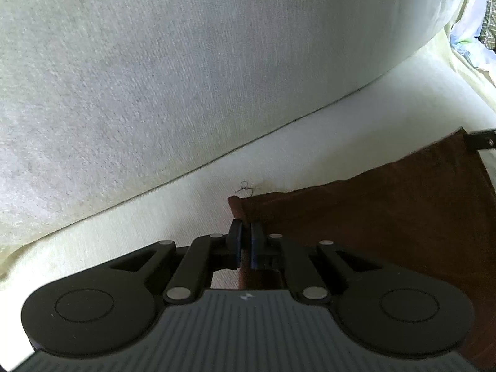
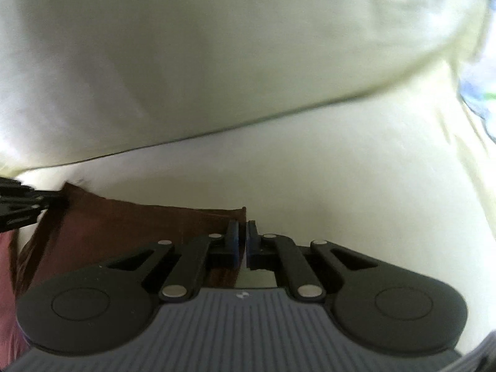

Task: Fold clothes

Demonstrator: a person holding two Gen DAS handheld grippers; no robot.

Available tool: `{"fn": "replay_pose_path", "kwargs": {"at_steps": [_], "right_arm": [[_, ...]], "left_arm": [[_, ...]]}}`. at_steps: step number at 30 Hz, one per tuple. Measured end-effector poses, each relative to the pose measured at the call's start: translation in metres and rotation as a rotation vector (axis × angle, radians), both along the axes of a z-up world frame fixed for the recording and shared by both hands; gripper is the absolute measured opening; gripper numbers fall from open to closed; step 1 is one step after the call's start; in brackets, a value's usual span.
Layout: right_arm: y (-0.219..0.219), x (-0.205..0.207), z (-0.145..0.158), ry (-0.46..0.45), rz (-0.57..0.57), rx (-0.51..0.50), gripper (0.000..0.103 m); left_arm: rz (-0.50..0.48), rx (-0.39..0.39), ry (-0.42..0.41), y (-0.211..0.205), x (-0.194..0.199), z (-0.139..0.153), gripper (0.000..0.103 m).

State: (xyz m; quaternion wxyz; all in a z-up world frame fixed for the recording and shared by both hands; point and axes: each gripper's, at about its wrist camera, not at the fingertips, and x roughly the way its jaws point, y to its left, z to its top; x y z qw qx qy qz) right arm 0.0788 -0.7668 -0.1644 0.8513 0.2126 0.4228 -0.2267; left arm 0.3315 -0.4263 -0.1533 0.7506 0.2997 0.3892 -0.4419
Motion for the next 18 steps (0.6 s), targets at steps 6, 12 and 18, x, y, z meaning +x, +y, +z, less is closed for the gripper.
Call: {"fn": "replay_pose_path", "kwargs": {"at_steps": [6,12,18], "right_arm": [[0.007,0.005,-0.014,0.002,-0.033,-0.023,0.003],[0.01,0.008,0.02,0.013,-0.042,-0.107,0.03],[0.061,0.011,0.032,-0.069,0.242,0.011,0.009]], "left_arm": [[0.0,-0.015,-0.006,0.011,-0.008,0.008,0.011],[0.06,-0.054,-0.057,0.028,-0.01,0.034,0.01],[-0.052,-0.089,0.075,0.043,-0.041,0.042,0.01]]}}
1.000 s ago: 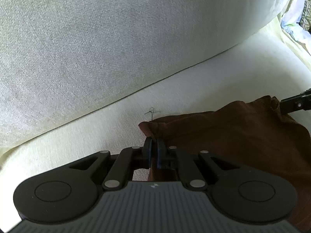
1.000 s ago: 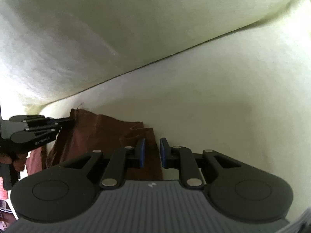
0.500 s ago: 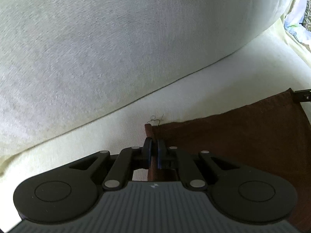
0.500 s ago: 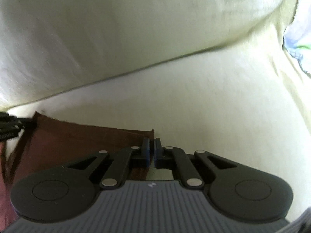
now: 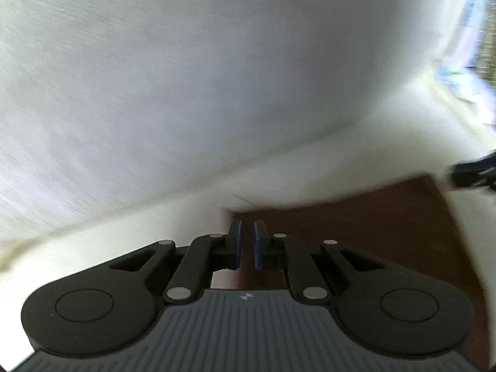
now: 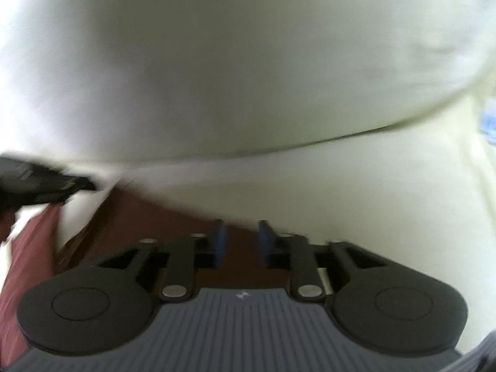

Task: Fold clothes

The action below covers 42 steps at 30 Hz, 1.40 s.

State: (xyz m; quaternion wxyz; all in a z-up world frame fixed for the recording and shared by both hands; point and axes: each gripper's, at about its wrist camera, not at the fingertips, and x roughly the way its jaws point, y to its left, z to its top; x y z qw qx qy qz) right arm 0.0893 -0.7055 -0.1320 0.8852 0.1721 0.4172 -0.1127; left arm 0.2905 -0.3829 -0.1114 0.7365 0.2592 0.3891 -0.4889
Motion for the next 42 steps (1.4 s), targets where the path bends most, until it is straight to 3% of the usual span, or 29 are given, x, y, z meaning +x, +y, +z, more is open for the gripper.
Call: {"fn": "replay_pose_path", "kwargs": {"at_steps": [3,4,5,8,10,12,14,18,20,25,28,34,36,42], "right_arm": [[0.009,0.005,-0.025,0.066,0.036,-0.03,0.009],[0.006,0.006,-0.031,0.081,0.017,-0.046,0.009],[0.0,0.007,-0.041,0.106,-0.023,-0.081,0.0],[-0.027,0.006,-0.047,0.086,-0.135,-0.088,0.0],[-0.025,0.009,-0.041,0.096,-0.151,-0.107,0.0],[-0.02,0.006,-0.028,0.082,-0.18,-0.111,0.005],[-0.014,0.0,-0.014,0.054,-0.212,-0.098,0.019],[0.015,-0.003,0.008,0.007,-0.172,-0.01,0.023],[0.05,0.01,0.01,0.019,-0.066,0.037,0.025],[0.118,0.051,-0.002,0.021,0.121,0.078,0.027],[0.158,0.081,-0.008,0.004,0.201,0.083,0.031],[0.213,0.151,-0.021,-0.047,0.313,0.028,0.038],[0.214,0.166,-0.021,-0.057,0.322,0.024,0.041],[0.229,0.207,-0.025,-0.068,0.362,0.021,0.047]], "left_arm": [[-0.055,0.063,-0.04,-0.004,-0.021,-0.024,0.01],[-0.038,0.055,-0.035,-0.006,-0.019,-0.032,0.011],[-0.021,0.035,-0.028,-0.009,-0.016,-0.034,0.011],[0.096,-0.028,0.01,-0.03,0.007,-0.034,0.01],[0.148,-0.061,0.018,-0.045,0.014,-0.03,0.01],[0.164,-0.11,0.033,-0.046,0.01,-0.017,0.01],[0.172,-0.181,0.058,-0.033,-0.001,0.003,0.01],[0.231,-0.192,0.079,0.05,-0.015,0.02,0.012],[0.351,-0.115,0.078,0.119,-0.006,0.017,0.012],[0.64,0.047,0.051,0.234,0.047,-0.002,0.021],[0.764,0.084,0.006,0.282,0.078,-0.017,0.022],[0.898,0.047,0.033,0.311,0.13,-0.029,0.024],[0.899,0.022,0.081,0.32,0.127,-0.029,0.033],[0.9,0.004,0.042,0.326,0.104,-0.024,0.035]]}}
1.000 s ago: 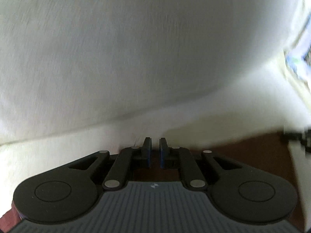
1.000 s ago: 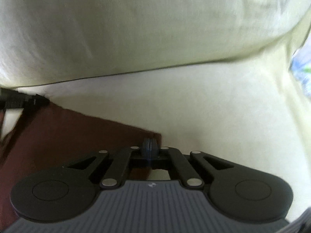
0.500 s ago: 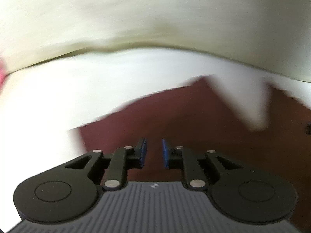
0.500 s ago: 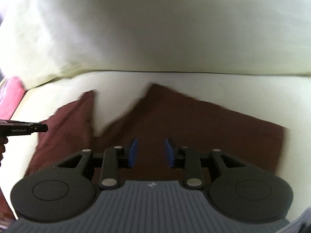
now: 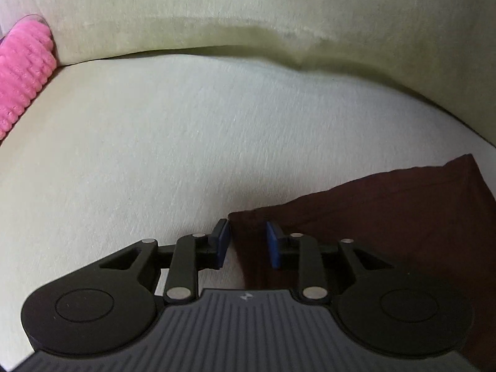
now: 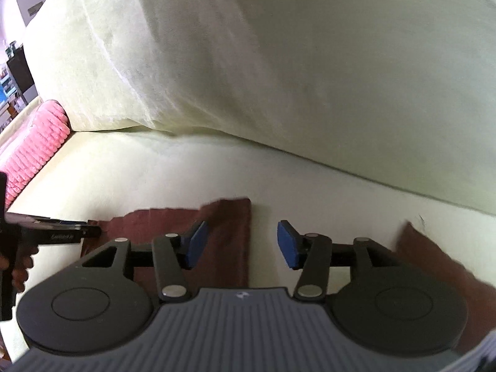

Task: Fold clothes

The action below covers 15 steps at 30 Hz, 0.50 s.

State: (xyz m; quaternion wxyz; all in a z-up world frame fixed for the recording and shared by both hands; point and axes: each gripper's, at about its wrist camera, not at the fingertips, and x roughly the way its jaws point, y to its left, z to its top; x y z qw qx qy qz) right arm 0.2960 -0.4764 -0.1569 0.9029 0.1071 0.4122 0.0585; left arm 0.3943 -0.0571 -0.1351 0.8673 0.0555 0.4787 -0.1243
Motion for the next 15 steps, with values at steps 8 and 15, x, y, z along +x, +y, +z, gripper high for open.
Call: {"fn": "replay_pose_path", "kwargs": {"at_steps": [8,15], "right_arm": [[0.006,0.018,-0.009,0.018,0.014,-0.003,0.05],[-0.001,0.035,-0.025,0.048,-0.018,0.035,0.05]], "left_arm": [[-0.017,-0.006,-0.018,-0.003,0.021,-0.023,0.05],[-0.039,-0.107,0.009,-0.002,0.03,-0.026,0.007]]}}
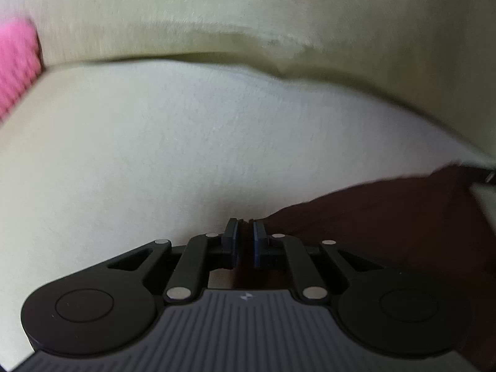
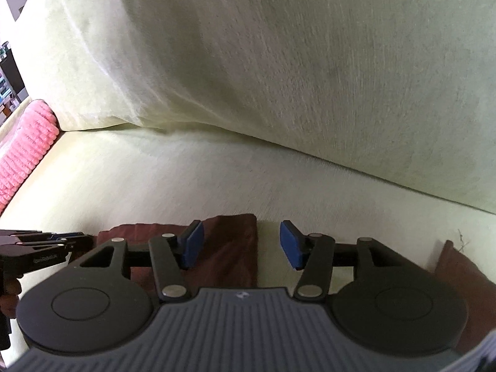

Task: Fold clothes

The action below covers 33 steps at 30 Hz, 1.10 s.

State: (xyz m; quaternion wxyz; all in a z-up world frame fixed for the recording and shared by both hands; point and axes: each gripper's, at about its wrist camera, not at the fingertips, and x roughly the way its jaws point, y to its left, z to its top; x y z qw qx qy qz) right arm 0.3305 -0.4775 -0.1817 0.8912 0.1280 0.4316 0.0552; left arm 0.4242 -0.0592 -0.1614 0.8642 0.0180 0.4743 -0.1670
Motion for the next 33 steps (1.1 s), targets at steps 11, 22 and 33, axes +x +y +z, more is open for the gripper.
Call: {"fn": "replay_pose_path", "kwargs": {"at_steps": [11,22,33], "right_arm": [[0.02,0.016,0.001,-0.009,0.116,-0.138,0.003],[0.041,0.023,-0.004,-0.023,0.123,-0.307,0.023],[0.046,0.033,0.054,0.094,-0.039,-0.253,0.03]], "left_arm": [[-0.015,0.162,-0.172,-0.01,-0.015,0.009,0.007],[0.041,0.24,-0.206,-0.021,0.008,-0.001,0.01],[0.006,0.131,-0.188,-0.015,-0.024,0.068,0.01]]}}
